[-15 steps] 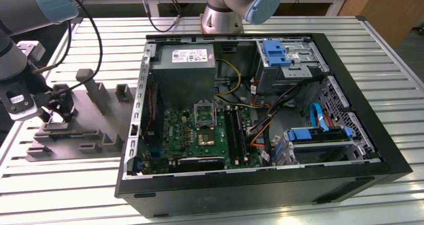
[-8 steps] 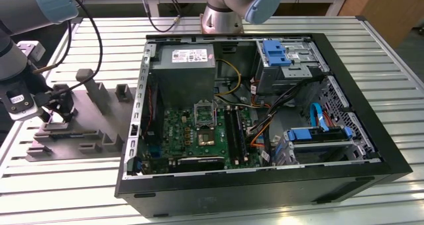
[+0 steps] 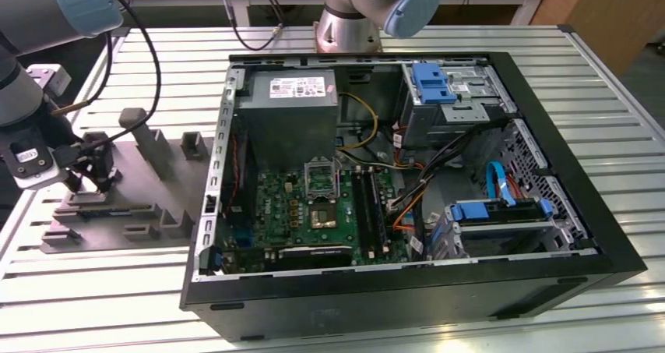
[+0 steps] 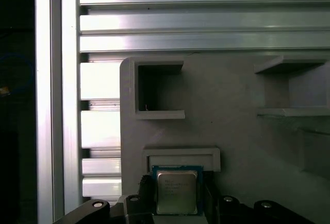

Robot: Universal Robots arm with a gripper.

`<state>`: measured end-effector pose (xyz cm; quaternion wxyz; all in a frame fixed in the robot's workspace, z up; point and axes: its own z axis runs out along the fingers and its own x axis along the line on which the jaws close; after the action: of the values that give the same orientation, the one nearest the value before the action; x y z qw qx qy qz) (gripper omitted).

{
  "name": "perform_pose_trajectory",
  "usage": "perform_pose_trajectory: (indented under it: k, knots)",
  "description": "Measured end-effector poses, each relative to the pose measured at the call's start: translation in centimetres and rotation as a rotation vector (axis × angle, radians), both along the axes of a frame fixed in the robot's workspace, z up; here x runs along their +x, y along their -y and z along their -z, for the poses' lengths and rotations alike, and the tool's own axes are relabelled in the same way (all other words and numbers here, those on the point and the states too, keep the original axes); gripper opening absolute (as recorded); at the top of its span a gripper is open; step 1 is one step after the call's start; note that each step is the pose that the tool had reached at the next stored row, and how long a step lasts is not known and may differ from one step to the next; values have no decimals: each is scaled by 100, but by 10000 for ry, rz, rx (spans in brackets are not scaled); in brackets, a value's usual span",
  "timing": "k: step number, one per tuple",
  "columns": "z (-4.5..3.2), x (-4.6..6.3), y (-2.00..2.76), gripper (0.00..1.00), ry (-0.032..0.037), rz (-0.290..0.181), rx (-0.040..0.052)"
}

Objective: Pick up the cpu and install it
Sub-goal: 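Pick up the cpu and move it towards the insertion slot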

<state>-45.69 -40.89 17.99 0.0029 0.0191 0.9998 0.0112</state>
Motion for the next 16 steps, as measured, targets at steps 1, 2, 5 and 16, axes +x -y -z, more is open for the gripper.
perform_pose_trajectory:
  k: [1, 2, 5, 16]
  knots:
    - [0, 0, 0, 49, 0, -1, 0]
    - [0, 0, 0, 49, 0, -1, 0]
    - [0, 0, 0, 51, 0, -1, 0]
    - [-40, 0, -1, 57, 1, -1, 1]
